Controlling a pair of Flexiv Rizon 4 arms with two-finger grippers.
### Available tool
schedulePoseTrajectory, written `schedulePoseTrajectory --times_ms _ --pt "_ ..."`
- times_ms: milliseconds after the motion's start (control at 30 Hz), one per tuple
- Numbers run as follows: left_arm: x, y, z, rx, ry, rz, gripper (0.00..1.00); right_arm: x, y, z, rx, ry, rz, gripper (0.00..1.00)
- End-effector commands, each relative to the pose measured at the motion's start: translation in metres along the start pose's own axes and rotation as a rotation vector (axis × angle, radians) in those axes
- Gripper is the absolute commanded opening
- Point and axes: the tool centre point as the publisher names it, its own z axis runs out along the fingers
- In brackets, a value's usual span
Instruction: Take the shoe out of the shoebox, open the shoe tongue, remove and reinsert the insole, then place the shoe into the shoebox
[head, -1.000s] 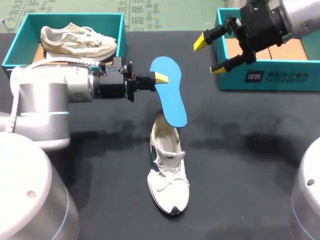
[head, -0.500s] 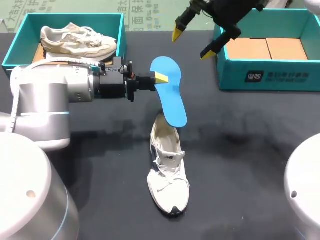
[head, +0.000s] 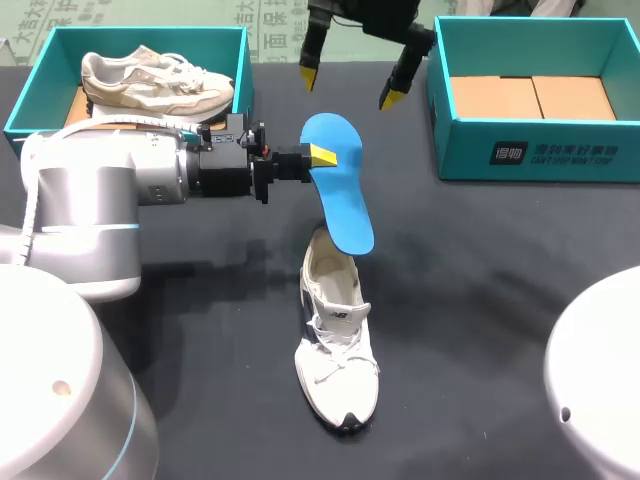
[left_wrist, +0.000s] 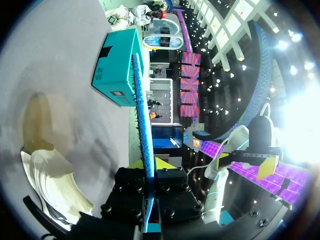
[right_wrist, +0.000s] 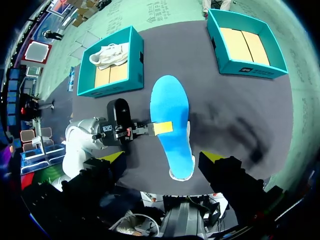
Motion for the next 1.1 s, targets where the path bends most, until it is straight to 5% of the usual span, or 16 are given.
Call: schedulePoseTrajectory --times_ms 33,500,1100 --pt "0.000 0.000 0.000 -0.001 -0.003 0.000 0.00 0.009 -0.001 0.002 -0.008 -0.311 -0.003 1.00" --pt "0.000 0.000 0.000 -0.001 -0.003 0.000 0.00 0.007 -0.006 0.009 -0.049 -0.282 0.000 1.00" --pt "0.000 0.000 0.000 -0.001 -0.003 0.000 0.00 -0.038 -0.004 -0.007 -0.037 0.178 0.062 1.00"
